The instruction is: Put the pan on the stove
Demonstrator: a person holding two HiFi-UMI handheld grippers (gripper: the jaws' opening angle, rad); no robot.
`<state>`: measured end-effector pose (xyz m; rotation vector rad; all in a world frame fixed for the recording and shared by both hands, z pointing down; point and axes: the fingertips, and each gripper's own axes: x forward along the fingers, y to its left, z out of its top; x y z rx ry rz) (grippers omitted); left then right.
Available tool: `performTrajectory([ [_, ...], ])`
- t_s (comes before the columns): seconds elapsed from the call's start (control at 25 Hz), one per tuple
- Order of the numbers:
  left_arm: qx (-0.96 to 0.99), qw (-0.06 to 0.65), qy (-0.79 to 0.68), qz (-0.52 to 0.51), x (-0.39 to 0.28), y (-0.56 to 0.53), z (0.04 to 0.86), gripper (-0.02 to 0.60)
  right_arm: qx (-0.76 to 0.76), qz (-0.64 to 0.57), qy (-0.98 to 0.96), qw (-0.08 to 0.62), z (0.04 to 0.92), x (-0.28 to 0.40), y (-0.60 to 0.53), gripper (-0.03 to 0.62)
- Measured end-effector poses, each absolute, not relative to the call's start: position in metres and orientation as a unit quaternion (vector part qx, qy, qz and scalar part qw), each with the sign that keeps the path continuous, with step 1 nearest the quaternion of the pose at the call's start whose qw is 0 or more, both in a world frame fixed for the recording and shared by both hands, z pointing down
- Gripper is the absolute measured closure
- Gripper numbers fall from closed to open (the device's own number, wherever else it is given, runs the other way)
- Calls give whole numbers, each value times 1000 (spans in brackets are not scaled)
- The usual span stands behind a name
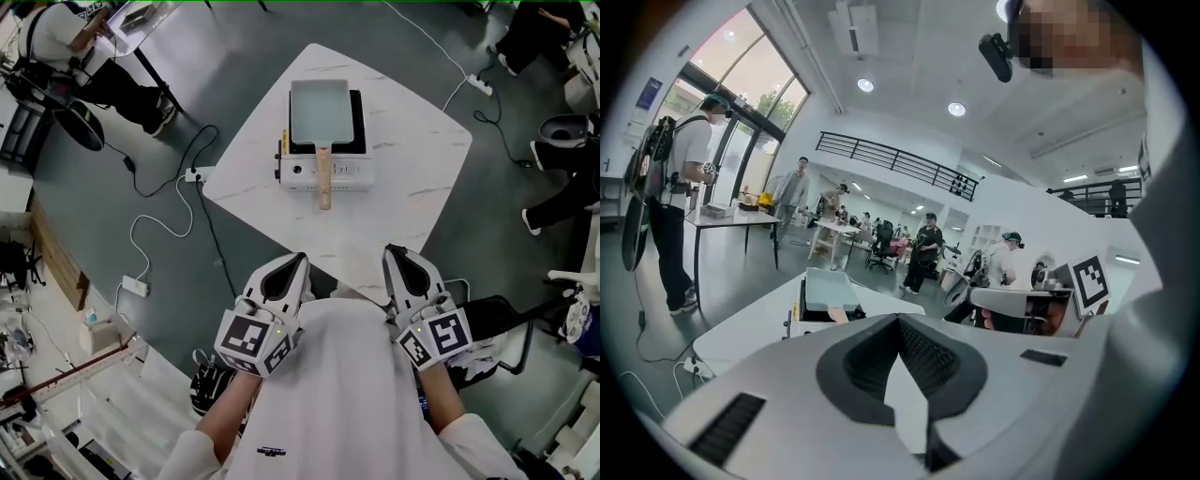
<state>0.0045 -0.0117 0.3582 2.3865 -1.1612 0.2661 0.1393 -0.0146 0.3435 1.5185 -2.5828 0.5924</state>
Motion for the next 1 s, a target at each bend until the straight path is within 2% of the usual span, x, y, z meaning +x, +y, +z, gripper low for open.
performTrajectory([
  [1.0, 872, 238, -412, 111, 11, -10, 365, 581, 504, 208, -836, 60, 353, 132, -14, 591],
])
